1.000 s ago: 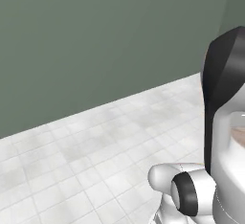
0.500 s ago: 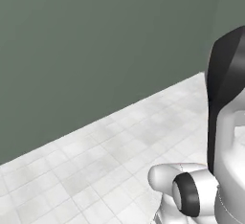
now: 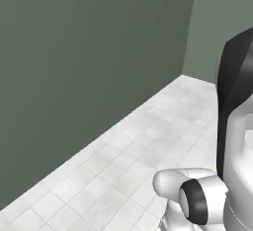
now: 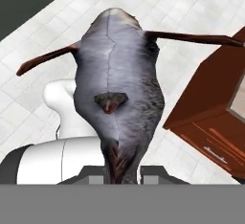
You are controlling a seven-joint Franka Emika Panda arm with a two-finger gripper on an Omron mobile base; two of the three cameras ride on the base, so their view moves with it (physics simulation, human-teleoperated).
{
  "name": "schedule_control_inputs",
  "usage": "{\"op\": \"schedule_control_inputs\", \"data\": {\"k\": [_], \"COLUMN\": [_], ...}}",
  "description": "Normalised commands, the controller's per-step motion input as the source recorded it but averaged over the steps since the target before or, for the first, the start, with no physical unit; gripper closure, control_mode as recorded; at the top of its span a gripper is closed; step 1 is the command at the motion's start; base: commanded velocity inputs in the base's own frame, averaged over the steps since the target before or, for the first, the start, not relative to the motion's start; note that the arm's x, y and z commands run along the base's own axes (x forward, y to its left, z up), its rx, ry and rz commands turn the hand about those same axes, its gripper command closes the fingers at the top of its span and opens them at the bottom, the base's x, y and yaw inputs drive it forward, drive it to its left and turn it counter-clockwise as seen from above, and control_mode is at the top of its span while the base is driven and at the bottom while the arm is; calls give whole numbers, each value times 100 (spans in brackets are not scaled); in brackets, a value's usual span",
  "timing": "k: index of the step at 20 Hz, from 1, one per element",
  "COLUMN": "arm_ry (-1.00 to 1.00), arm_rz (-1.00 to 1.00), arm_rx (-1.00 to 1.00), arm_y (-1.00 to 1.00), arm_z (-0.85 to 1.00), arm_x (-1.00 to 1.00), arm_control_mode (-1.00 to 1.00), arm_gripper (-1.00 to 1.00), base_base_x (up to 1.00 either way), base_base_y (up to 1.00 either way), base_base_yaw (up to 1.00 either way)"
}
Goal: Gather the sweet potato and avocado from the fridge and place them on a tray on the dining counter. Then gather the steak and fish from the fridge and place them on the other tray.
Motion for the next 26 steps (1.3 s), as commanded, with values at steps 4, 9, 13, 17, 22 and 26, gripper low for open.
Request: {"op": "schedule_control_inputs", "data": {"k": [4,9,13,17,22,26], "arm_ry": [0,0,0,0,0,0], "arm_rz": [0,0,0,0,0,0], "arm_rx": [0,0,0,0,0,0], "arm_y": [0,0,0,0,0,0], "arm_z": [0,0,0,0,0,0], "arm_x": [0,0,0,0,0,0], "arm_control_mode": [100,100,100,100,100,100], "arm_gripper": [100,100,100,100,100,100], "base_base_x": [89,84,79,76,79,82], "base_base_y": [32,29,28,28,30,32], "base_base_yaw": [-47,-49,-51,-51,-51,-49]}}
